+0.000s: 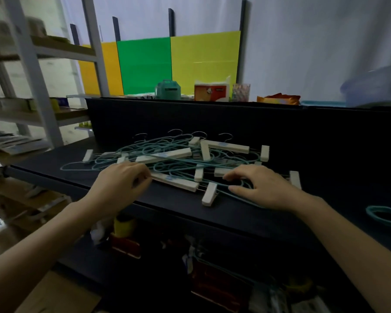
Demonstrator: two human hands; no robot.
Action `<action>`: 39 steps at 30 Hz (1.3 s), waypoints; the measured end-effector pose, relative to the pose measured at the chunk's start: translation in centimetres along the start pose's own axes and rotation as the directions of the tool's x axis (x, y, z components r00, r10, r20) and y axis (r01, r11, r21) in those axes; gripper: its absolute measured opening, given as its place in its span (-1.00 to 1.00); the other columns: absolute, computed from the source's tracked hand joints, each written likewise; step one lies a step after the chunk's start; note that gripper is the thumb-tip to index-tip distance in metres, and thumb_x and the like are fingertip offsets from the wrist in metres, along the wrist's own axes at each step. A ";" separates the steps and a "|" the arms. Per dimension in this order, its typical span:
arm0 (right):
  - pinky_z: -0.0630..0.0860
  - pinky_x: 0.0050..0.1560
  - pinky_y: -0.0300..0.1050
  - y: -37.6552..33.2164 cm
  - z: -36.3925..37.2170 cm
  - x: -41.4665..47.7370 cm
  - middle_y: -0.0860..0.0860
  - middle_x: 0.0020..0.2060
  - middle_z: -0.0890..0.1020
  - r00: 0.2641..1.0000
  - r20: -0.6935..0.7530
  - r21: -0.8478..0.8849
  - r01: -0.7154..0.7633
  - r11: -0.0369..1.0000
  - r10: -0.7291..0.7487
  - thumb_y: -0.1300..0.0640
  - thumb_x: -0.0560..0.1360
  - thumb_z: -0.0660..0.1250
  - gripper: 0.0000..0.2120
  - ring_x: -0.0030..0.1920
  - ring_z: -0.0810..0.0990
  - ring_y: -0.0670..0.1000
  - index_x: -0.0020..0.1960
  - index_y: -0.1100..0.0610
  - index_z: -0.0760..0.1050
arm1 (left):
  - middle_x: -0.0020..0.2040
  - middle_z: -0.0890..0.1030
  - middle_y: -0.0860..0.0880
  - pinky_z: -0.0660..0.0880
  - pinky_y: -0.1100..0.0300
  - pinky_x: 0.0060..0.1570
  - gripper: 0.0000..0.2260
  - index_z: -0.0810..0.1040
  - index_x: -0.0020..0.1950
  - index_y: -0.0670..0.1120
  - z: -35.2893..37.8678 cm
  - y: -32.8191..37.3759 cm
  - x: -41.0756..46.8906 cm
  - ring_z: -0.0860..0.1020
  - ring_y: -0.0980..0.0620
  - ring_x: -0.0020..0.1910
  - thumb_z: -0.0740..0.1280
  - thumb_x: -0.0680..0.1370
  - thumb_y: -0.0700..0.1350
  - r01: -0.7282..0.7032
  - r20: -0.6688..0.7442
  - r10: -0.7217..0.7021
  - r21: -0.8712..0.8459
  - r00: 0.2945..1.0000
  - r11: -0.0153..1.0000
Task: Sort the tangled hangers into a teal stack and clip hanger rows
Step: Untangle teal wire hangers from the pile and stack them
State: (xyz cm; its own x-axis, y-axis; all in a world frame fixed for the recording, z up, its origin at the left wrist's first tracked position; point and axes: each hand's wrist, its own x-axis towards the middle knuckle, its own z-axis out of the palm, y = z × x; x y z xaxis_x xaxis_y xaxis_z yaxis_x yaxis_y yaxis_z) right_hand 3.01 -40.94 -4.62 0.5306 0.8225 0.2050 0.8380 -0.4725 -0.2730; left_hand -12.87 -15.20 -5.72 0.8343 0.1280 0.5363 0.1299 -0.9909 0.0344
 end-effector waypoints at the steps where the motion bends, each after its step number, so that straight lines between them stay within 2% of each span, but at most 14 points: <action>1: 0.36 0.11 -0.25 -0.1 0.0 0.8 -0.11 0.21 0.51 1.000 -0.004 0.000 -0.001 1.000 0.001 -0.05 0.54 0.22 -0.69 0.16 0.46 -0.12 0.27 -0.05 0.43 | -0.18 0.49 0.10 0.25 0.44 -0.35 -0.87 0.55 0.01 -0.01 0.1 -0.6 0.3 0.42 0.11 -0.25 0.24 0.55 -0.03 0.006 -0.008 -0.006 -0.006 1.000 1.000; 6: 0.39 0.20 -0.16 -0.1 0.4 5.0 -0.10 0.23 0.49 1.000 -0.027 -0.004 -0.005 1.000 0.005 -0.07 0.53 0.24 -0.67 0.21 0.44 -0.10 0.28 -0.05 0.41 | -0.18 0.47 0.11 0.29 0.41 -0.32 -0.86 0.55 0.01 -0.02 1.4 -3.9 2.5 0.44 0.11 -0.20 0.25 0.54 -0.01 0.017 -0.024 -0.018 -0.030 1.000 0.999; 10: 0.39 0.25 -0.12 0.6 0.5 8.4 -0.08 0.32 0.41 0.998 -0.039 -0.086 -0.060 0.995 0.057 -0.14 0.47 0.31 -0.48 0.29 0.39 -0.06 0.37 -0.03 0.31 | -0.18 0.49 0.11 0.46 0.16 -0.19 -0.86 0.54 0.01 -0.02 2.4 -6.1 5.3 0.52 0.05 -0.13 0.26 0.54 -0.01 0.009 -0.043 -0.011 -0.061 0.999 0.998; 13: 0.40 0.23 -0.05 1.1 0.3 10.9 -0.08 0.35 0.34 0.992 -0.048 -0.173 -0.126 0.977 0.120 -0.23 0.42 0.31 -0.37 0.32 0.34 -0.02 0.41 -0.04 0.23 | -0.17 0.48 0.11 0.42 0.18 -0.18 -0.85 0.55 0.01 -0.03 3.0 -7.6 7.7 0.47 0.08 -0.13 0.26 0.54 -0.02 0.015 -0.051 -0.019 -0.080 0.998 0.997; 17: 0.42 0.22 -0.04 1.8 0.3 13.1 -0.09 0.37 0.32 0.976 0.064 -0.246 -0.185 0.952 0.206 -0.40 0.31 0.27 -0.20 0.32 0.35 -0.02 0.43 -0.06 0.18 | -0.15 0.48 0.11 0.41 0.17 -0.15 -0.86 0.55 0.01 -0.03 4.0 -9.6 9.8 0.46 0.09 -0.12 0.28 0.53 -0.02 0.032 -0.074 -0.040 -0.104 0.996 0.994; 20: 0.29 0.35 -0.02 2.2 0.2 13.6 -0.07 0.50 0.13 0.946 0.169 -0.367 -0.201 0.908 0.278 -0.48 0.22 0.26 -0.02 0.46 0.20 0.00 0.48 -0.07 0.06 | -0.16 0.49 0.10 0.39 0.17 -0.16 -0.85 0.55 0.02 -0.02 4.8 -10.9 11.0 0.44 0.09 -0.14 0.27 0.53 -0.01 0.029 -0.065 -0.037 -0.124 0.997 0.992; 22: 0.26 0.36 -0.03 2.3 0.2 13.7 -0.08 0.52 0.07 0.943 0.170 -0.397 -0.202 0.895 0.288 -0.48 0.22 0.27 -0.01 0.47 0.17 0.00 0.49 -0.07 0.04 | -0.15 0.49 0.10 0.42 0.16 -0.15 -0.85 0.55 0.02 -0.01 5.3 -11.7 11.8 0.44 0.09 -0.15 0.26 0.53 0.00 0.013 -0.043 -0.019 -0.118 0.999 0.993; 25: 0.32 0.31 -0.08 2.4 0.2 14.1 -0.07 0.42 0.23 0.943 0.170 -0.313 -0.224 0.923 0.286 -0.54 0.10 0.24 0.05 0.37 0.29 -0.02 0.45 -0.06 0.12 | -0.16 0.48 0.12 0.40 0.20 -0.15 -0.85 0.54 0.03 0.01 5.6 -12.6 13.0 0.43 0.10 -0.15 0.26 0.53 0.01 -0.006 -0.019 0.004 -0.110 1.000 0.994; 27: 0.35 0.24 -0.15 2.4 -0.1 14.2 -0.13 0.21 0.33 0.945 0.149 -0.221 -0.254 0.942 0.290 -0.57 0.02 0.22 0.08 0.20 0.35 -0.08 0.42 -0.06 0.20 | -0.15 0.49 0.11 0.41 0.21 -0.15 -0.84 0.53 0.04 0.01 5.6 -13.2 13.7 0.44 0.10 -0.14 0.25 0.53 0.02 -0.020 -0.013 0.019 -0.117 1.000 0.993; 28: 0.35 0.20 -0.19 2.4 -0.1 14.2 -0.16 0.15 0.32 0.948 0.125 -0.164 -0.270 0.949 0.291 -0.51 0.07 0.28 0.01 0.14 0.35 -0.11 0.41 -0.05 0.22 | -0.13 0.51 0.09 0.42 0.20 -0.16 -0.84 0.53 0.05 0.01 5.6 -13.4 14.0 0.45 0.09 -0.14 0.25 0.53 0.02 -0.026 -0.008 0.025 -0.127 1.000 0.992; 31: 0.32 0.11 -0.29 2.2 -0.3 13.9 -0.18 0.15 0.34 0.953 0.058 -0.014 -0.296 0.955 0.296 -0.31 0.22 0.40 -0.19 0.13 0.35 -0.14 0.38 -0.07 0.26 | -0.09 0.53 0.07 0.40 0.21 -0.17 -0.82 0.52 0.07 0.01 5.5 -13.8 14.7 0.46 0.08 -0.12 0.25 0.54 0.03 -0.056 0.020 0.060 -0.165 0.998 0.985; 39: 0.35 0.22 -0.16 1.4 -0.6 14.1 -0.18 0.20 0.38 0.945 -0.049 0.109 -0.316 0.942 0.323 -0.30 0.13 0.38 -0.14 0.21 0.37 -0.11 0.39 -0.09 0.29 | -0.02 0.54 0.11 0.47 0.19 -0.08 -0.80 0.51 0.09 0.04 6.5 -13.8 14.5 0.48 0.13 -0.06 0.22 0.54 0.07 -0.166 0.067 0.190 -0.272 0.979 0.948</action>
State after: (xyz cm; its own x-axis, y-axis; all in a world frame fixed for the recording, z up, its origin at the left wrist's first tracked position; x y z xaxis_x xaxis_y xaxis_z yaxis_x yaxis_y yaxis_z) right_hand 11.71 -30.20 -1.54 0.7784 0.6092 0.1516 0.6079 -0.6711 -0.4243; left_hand 0.91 0.63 -3.85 0.8776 -0.0606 0.4756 -0.1610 -0.9716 0.1733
